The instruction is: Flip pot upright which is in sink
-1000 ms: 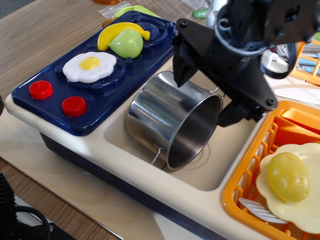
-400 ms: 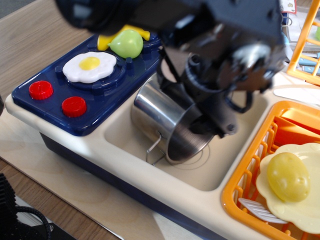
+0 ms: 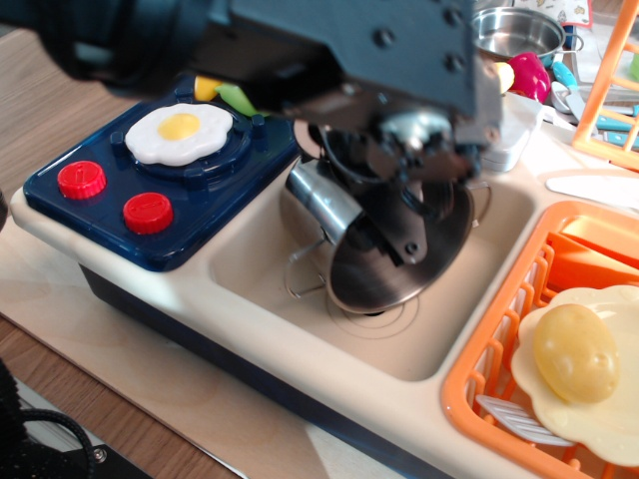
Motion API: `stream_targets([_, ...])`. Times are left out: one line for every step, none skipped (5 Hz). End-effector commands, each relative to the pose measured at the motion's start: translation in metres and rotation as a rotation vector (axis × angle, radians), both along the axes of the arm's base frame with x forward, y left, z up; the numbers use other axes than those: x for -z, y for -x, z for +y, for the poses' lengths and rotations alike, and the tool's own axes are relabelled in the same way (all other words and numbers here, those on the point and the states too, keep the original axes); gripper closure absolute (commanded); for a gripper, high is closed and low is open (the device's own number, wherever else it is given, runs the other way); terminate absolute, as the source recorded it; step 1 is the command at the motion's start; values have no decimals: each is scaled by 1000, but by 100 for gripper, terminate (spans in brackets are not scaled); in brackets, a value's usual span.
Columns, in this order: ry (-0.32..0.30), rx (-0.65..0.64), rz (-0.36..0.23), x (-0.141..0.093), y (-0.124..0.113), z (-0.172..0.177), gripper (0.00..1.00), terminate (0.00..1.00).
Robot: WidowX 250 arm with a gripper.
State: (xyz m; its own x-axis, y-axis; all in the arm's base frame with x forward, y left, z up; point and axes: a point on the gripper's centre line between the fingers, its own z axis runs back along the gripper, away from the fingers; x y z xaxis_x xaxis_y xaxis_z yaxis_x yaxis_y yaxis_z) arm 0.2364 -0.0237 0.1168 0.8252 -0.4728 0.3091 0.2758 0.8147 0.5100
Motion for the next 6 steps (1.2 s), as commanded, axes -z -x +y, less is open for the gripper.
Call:
stream_targets([86,7,32,1,-5,16,100,0])
stream_targets([111,-24,74,-6,-4,10,100,0])
stream_targets([157,-71,166,-13,-7,0,100,0])
stream_targets([193,-124,289,-22,-9,-4,100,0])
stream_targets([221,-135,325,-20,-11,-2,0,0])
stream_targets([221,-135,325,-20,-11,-2,0,0])
